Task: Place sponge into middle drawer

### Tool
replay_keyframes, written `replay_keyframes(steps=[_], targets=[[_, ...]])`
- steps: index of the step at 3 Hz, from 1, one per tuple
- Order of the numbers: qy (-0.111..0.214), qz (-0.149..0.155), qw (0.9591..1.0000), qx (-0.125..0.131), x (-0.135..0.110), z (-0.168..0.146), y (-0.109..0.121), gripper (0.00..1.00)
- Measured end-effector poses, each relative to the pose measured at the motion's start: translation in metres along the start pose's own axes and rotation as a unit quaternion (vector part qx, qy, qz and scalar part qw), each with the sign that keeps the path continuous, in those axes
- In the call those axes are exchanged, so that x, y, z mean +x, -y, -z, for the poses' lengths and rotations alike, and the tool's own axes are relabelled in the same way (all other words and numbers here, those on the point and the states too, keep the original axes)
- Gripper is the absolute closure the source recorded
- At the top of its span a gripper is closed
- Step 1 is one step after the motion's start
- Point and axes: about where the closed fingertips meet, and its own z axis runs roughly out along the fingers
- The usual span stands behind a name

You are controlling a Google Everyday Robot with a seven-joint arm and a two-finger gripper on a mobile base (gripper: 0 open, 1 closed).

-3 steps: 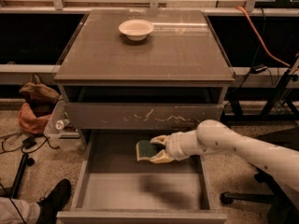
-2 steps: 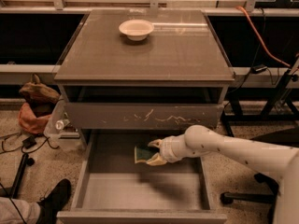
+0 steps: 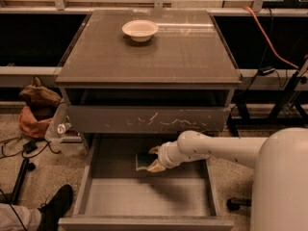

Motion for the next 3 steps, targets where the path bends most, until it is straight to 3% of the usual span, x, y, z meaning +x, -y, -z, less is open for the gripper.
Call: replay_keyframes(steps=[1,2,3], targets=[[0.039,-0.034,0.9986,-0.008,0.016,-0.01,-0.009,1.0],[0.062,-0.117,0.9912,0.001,0.056,-0.001,-0.026,1.0],[0.062,-0.117,0.9912,0.001,0.056,-0.001,-0.026,1.0]])
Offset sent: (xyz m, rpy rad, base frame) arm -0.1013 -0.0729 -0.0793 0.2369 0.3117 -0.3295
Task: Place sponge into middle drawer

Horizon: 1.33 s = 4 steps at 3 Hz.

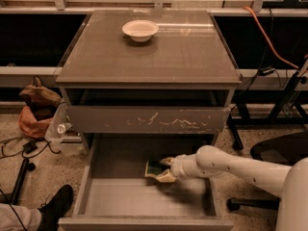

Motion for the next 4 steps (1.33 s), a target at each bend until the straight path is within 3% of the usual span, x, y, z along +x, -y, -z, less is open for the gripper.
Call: replay_keyframes(steps=[2,3,4], targets=[[-0.048,-0.004,0.9988,-0.001,0.009,-0.017,0.004,1.0],[-0.051,-0.005,0.9987,-0.003,0.01,-0.02,0.003,1.0],[-0.051,-0.005,0.9987,-0.003,0.01,-0.02,0.003,0.82]])
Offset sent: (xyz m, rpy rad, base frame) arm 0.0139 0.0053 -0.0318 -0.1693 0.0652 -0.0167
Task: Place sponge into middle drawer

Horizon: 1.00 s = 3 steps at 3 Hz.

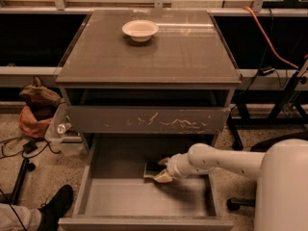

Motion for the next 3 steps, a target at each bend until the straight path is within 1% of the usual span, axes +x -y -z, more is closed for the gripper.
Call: replay_keyframes(steps=[3], targets=[[0.0,0.0,1.0,0.0,0.0,-0.0001,-0.0001,0.12]])
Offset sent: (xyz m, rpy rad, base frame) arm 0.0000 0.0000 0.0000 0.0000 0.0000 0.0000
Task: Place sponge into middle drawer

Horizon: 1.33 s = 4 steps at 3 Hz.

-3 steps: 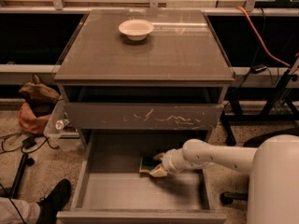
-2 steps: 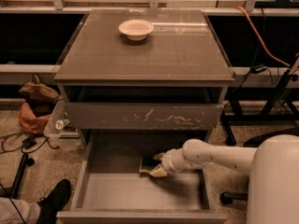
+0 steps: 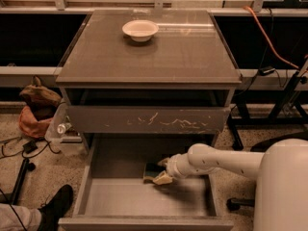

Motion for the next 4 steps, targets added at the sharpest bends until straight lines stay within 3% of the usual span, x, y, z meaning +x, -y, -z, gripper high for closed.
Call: replay_keyframes(steps=[1,3,4], targets=[[0.0,0.0,1.0,0.0,0.0,0.0,0.0,0.0],[0.015,-0.005,0.9998,0.011,0.002,0.011,-0.002,0.0],[0.051,0.005,0.9971,0.057,-0.013,0.051,-0.014,0.0]])
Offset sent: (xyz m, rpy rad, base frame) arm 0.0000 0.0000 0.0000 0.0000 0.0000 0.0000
